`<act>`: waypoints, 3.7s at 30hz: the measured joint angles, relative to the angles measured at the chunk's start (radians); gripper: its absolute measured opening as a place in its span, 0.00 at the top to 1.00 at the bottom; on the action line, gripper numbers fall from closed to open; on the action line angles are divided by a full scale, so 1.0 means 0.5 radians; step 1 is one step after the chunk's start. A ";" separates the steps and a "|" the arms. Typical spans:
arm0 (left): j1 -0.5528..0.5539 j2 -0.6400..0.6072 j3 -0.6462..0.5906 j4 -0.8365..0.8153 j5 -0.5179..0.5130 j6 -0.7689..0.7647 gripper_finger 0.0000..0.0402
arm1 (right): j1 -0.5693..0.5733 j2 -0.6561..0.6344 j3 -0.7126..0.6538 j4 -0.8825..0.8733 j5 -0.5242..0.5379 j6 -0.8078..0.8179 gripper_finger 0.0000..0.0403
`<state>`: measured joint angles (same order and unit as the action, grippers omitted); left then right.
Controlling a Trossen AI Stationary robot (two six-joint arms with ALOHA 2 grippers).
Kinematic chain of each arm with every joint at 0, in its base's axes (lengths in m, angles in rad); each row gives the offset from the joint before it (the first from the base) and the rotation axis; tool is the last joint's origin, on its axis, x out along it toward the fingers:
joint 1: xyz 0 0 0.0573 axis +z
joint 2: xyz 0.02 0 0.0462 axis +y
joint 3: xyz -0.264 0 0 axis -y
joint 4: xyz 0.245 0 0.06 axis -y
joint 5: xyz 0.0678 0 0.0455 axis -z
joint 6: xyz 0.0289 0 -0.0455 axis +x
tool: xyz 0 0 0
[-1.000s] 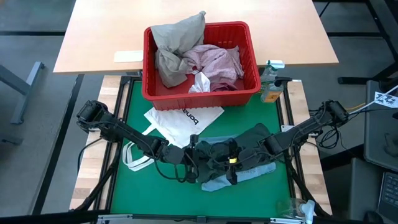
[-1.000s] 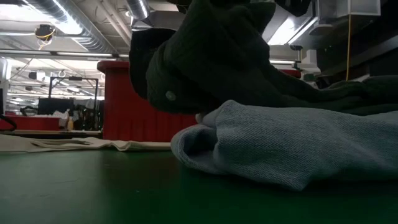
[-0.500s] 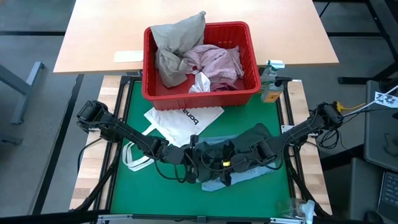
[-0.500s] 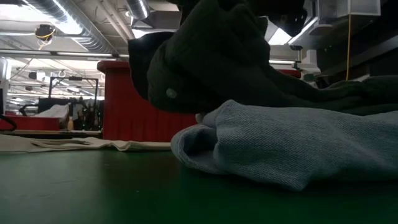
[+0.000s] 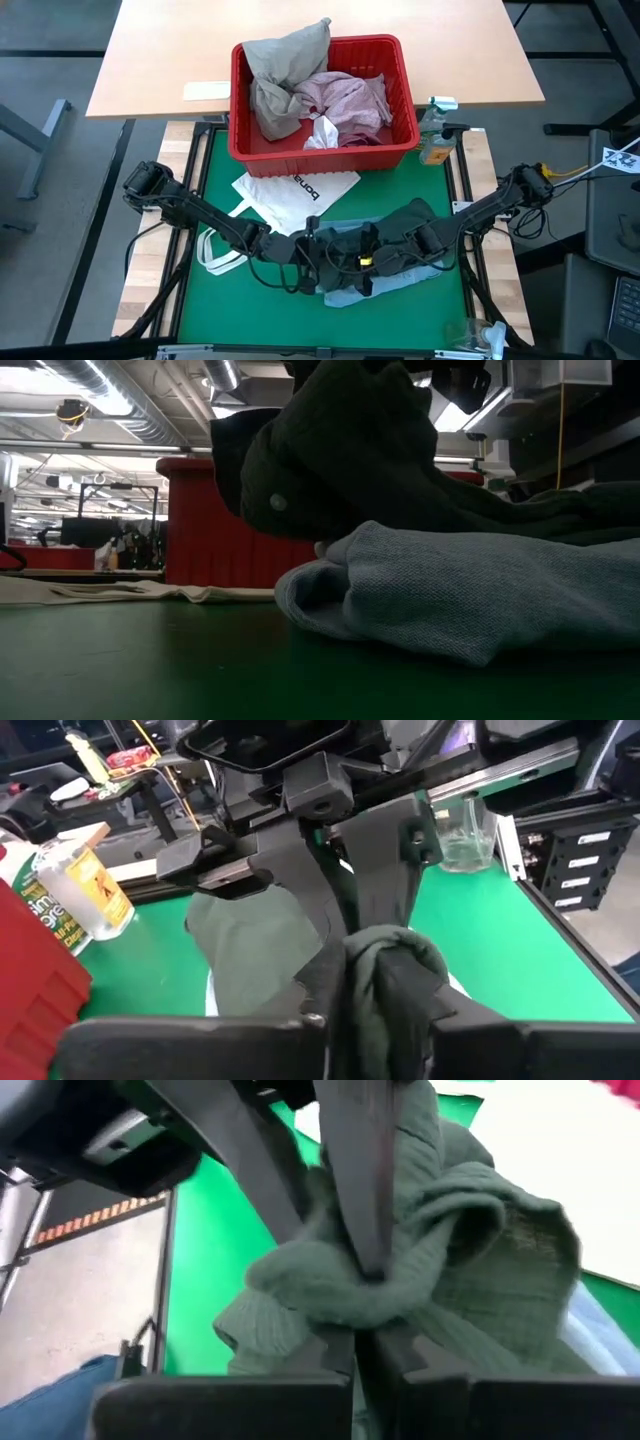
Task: Fold laundry
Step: Fold the green shirt
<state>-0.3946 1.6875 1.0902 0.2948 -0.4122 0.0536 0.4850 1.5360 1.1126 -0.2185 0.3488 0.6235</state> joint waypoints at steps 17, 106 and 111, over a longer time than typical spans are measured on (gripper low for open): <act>0.041 0.000 0.001 0.284 -0.038 0.046 0.64 | 0.243 -0.423 0.002 -0.898 0.419 0.627 1.00; 0.357 0.484 -0.002 -0.263 0.132 -0.664 0.75 | 1.411 -0.339 0.216 -2.705 0.194 2.582 0.52; 0.335 0.350 -0.003 -0.219 0.127 -0.664 0.75 | 1.393 -0.340 0.264 -2.705 0.485 2.500 0.51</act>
<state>-0.2270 1.8623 1.0885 0.1852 -0.3489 -0.2783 1.1814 1.3659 1.2443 -1.5707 0.5910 1.8735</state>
